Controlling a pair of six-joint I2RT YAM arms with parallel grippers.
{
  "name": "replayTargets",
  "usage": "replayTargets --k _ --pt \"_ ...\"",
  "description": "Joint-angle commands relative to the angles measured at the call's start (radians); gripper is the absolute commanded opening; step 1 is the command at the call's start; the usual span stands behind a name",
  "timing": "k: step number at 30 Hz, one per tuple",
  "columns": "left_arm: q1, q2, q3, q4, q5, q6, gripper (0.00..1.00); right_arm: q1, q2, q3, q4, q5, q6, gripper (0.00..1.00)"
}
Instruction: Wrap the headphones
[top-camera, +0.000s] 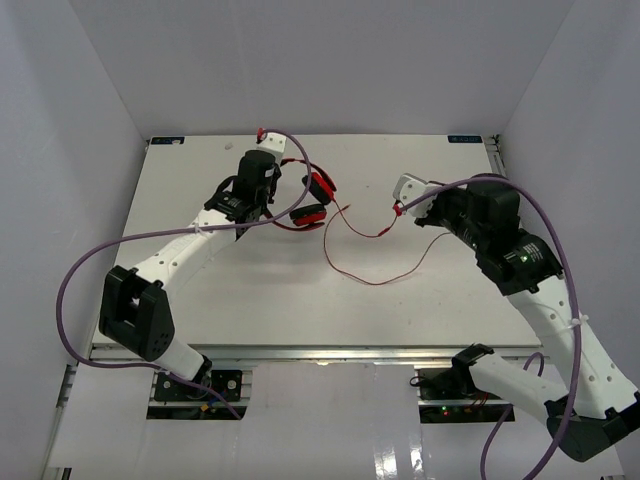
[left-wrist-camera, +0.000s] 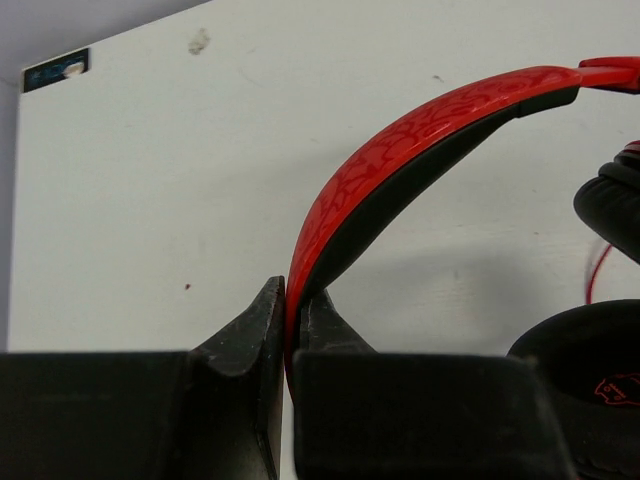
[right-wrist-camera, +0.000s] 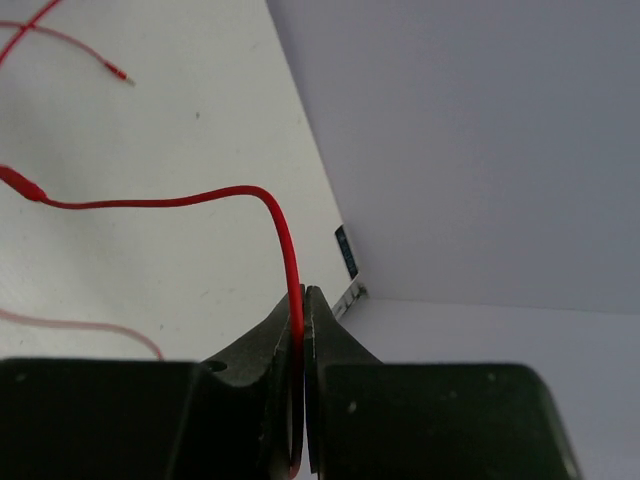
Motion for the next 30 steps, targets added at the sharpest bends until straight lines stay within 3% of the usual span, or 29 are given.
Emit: replayTargets --k 1,3,12,30 --pt "-0.003 -0.029 -0.031 0.050 0.291 -0.033 0.00 0.015 0.035 0.184 -0.025 -0.206 -0.039 0.08" --pt "-0.006 -0.016 -0.040 0.059 0.379 -0.052 0.00 0.021 0.064 0.221 -0.018 -0.280 -0.011 0.08" --pt "-0.069 0.007 -0.122 0.099 0.544 -0.064 0.00 0.025 0.190 0.360 0.054 -0.397 0.132 0.08" --pt "-0.325 0.027 -0.129 0.128 0.667 -0.017 0.00 0.023 0.383 0.349 0.203 -0.277 0.181 0.08"
